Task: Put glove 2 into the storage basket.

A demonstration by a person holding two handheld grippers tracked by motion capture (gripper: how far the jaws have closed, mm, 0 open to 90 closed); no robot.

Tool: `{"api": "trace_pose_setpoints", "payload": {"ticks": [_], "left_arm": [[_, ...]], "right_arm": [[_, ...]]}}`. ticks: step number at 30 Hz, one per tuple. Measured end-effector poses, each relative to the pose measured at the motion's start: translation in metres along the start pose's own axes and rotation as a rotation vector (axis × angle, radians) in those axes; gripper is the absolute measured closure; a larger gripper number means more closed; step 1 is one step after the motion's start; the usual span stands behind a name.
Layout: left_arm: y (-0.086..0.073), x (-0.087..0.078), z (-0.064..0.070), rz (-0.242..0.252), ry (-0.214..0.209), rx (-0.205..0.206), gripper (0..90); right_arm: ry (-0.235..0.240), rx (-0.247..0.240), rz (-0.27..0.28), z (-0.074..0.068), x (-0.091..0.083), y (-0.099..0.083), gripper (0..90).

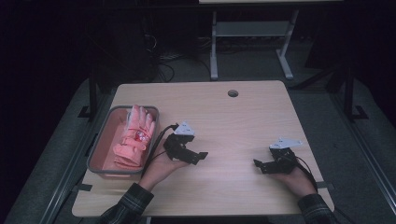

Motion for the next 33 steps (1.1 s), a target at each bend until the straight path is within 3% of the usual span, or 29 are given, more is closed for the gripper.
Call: {"api": "trace_pose_setpoints", "payload": {"ticks": [7,15,18,26,33], "left_arm": [[-0.013,0.017,0.011,-0.057,0.004,0.038,14.6],[-0.029,0.035,0.02,-0.089,0.01,0.065,14.6],[-0.034,0.041,0.022,-0.084,0.0,0.048,14.6],[-0.047,0.054,0.026,-0.135,0.017,0.113,12.7],[-0.052,0.056,0.023,-0.039,-0.013,0.098,12.6]], "right_arm": [[0.0,0.0,0.001,0.0,0.0,0.0,12.5],[0.0,-0.001,0.0,0.0,0.0,0.0,12.5],[0.0,-0.001,0.001,0.0,0.0,0.0,12.5],[0.0,-0.002,0.001,0.0,0.0,0.0,12.5],[0.0,-0.001,0.0,0.0,0.0,0.0,12.5]]}}
Point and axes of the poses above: each handheld gripper's, and its own axes: x roughly forward along the jaws, y roughly out of its top, z roughly to its right, the point moved 6 cm from there along x, roughly forward along the jaws, and after that the axes turned 10 degrees about z, right-handed, at the moved point
